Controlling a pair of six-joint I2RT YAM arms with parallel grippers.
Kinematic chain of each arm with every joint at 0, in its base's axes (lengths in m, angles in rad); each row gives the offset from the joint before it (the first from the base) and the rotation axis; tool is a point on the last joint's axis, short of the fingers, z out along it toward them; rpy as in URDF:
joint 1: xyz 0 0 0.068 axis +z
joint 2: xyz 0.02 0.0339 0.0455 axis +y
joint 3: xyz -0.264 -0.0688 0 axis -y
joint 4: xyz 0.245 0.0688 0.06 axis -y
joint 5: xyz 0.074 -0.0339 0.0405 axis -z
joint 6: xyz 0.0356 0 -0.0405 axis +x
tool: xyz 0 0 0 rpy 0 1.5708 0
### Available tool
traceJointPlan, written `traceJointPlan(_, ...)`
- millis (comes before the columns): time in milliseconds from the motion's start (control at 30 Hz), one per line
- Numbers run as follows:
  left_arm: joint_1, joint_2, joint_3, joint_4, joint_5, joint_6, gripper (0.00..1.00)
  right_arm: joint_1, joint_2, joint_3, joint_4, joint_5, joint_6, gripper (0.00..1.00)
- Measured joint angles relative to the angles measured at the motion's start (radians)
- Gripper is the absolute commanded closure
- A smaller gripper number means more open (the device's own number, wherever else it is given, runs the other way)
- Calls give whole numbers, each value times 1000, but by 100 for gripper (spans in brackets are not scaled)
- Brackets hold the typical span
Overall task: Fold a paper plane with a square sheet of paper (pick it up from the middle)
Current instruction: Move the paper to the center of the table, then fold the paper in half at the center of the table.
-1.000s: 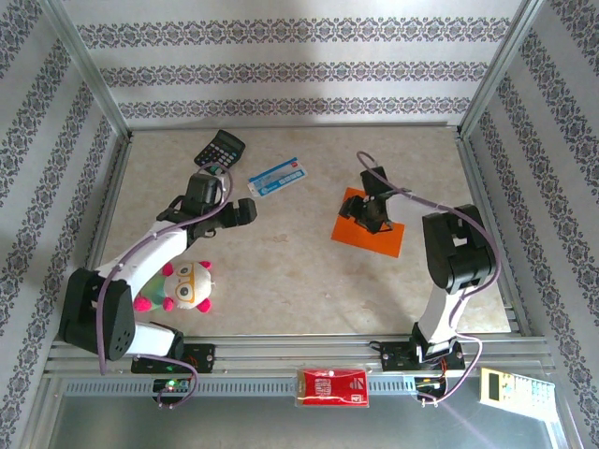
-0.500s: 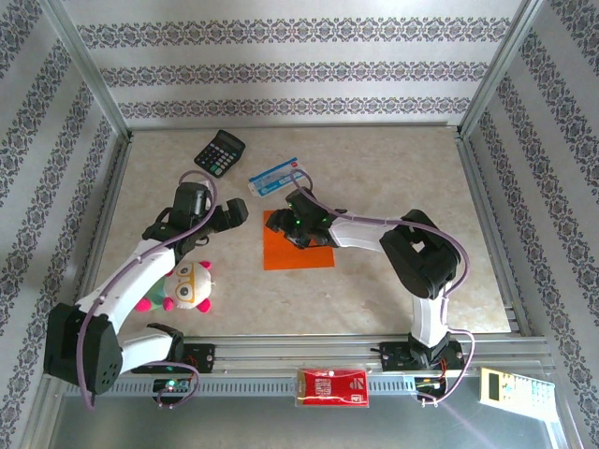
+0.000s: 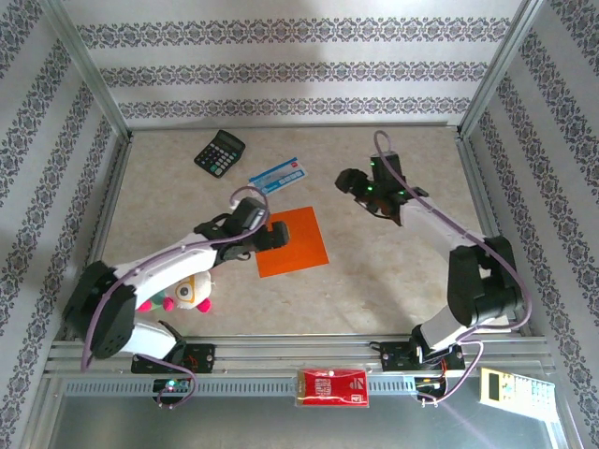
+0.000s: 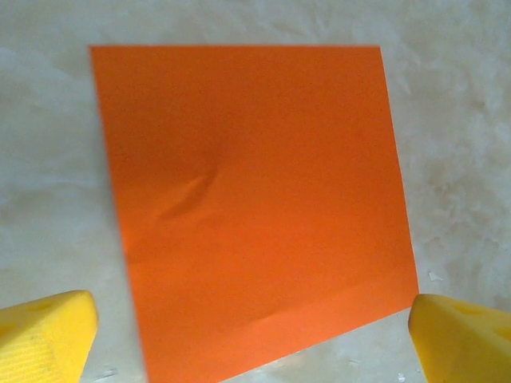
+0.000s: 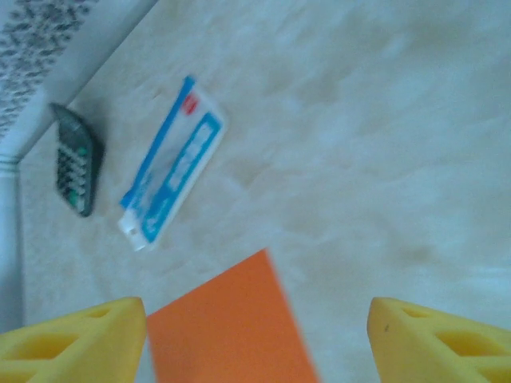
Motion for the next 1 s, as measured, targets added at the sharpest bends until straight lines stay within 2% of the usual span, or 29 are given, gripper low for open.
traceJointPlan(133, -27, 167, 102, 0, -18, -40, 0, -55, -63, -94, -34, 4, -85, 24)
traceJointPlan(367, -39, 390, 271, -62, -76, -67, 0, -104, -74, -171, -38, -46, -138, 23)
traceJointPlan(800, -81, 603, 497, -239, -182, -101, 0, -132, -122, -244, 34, -131, -136, 23)
traceJointPlan(1000, -85, 616, 516, -256, -161, 7, 1, -168, -137, -262, 48, -144, -132, 23)
